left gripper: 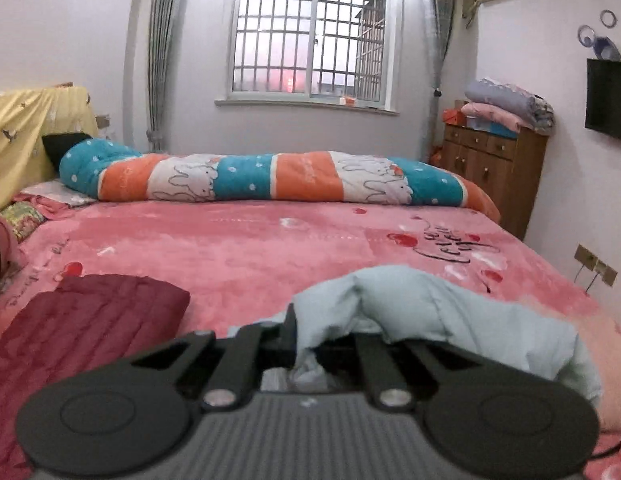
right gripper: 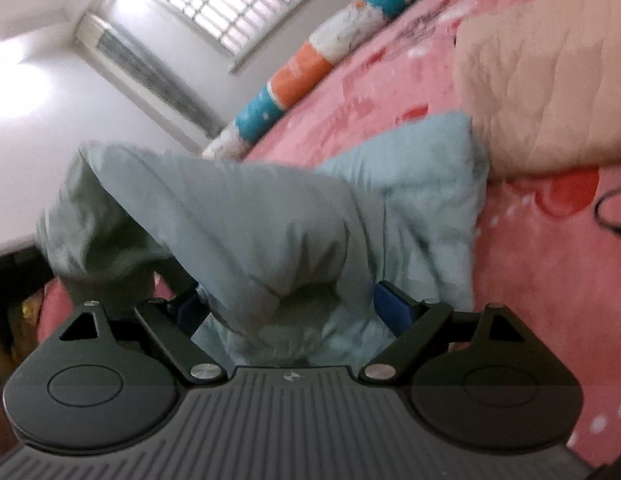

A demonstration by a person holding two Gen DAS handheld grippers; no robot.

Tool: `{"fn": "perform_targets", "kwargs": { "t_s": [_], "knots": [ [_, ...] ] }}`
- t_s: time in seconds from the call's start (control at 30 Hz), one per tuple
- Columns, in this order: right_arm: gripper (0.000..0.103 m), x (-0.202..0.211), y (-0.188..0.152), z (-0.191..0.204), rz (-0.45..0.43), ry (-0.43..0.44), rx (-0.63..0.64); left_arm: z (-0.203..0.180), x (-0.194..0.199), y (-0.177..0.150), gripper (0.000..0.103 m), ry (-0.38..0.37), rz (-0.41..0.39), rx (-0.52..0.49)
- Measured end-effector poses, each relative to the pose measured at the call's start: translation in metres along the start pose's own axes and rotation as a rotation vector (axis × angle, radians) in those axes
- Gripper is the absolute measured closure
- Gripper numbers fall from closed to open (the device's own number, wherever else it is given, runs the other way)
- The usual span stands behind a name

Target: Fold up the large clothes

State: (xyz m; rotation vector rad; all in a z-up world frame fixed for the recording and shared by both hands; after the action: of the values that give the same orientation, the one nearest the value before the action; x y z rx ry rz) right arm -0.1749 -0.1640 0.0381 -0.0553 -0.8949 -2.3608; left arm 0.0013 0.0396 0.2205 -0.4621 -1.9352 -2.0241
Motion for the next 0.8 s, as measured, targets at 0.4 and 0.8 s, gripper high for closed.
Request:
{"fn": "perform_targets", "kwargs": {
  "t_s": [0.4,0.8],
  "knots": [
    [0.000,-0.082,-0.063,0.053,0.272,-0.114,0.519,0.017,-0.037,-0.022,0.100,0.023,0.082,0.025],
    [0.080,-0.114,-0.044,0.034,0.191,-0.229,0.624,0.062,-0.024,-0.030,0.100,-0.001,0.069,0.143]
  ]
}}
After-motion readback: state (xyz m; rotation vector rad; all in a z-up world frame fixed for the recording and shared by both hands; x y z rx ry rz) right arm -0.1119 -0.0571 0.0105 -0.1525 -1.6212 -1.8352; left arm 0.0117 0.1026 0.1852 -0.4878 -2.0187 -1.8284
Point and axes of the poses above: each gripper's, at about its wrist camera, not at the fingertips, and x roughly against the way its jaws point, z to its left, y to its top, the point moved 1 cm from there along -x, roughly the way its jaws point, and after that the axes turned 14 degrees about y, right-handed, at the moved point
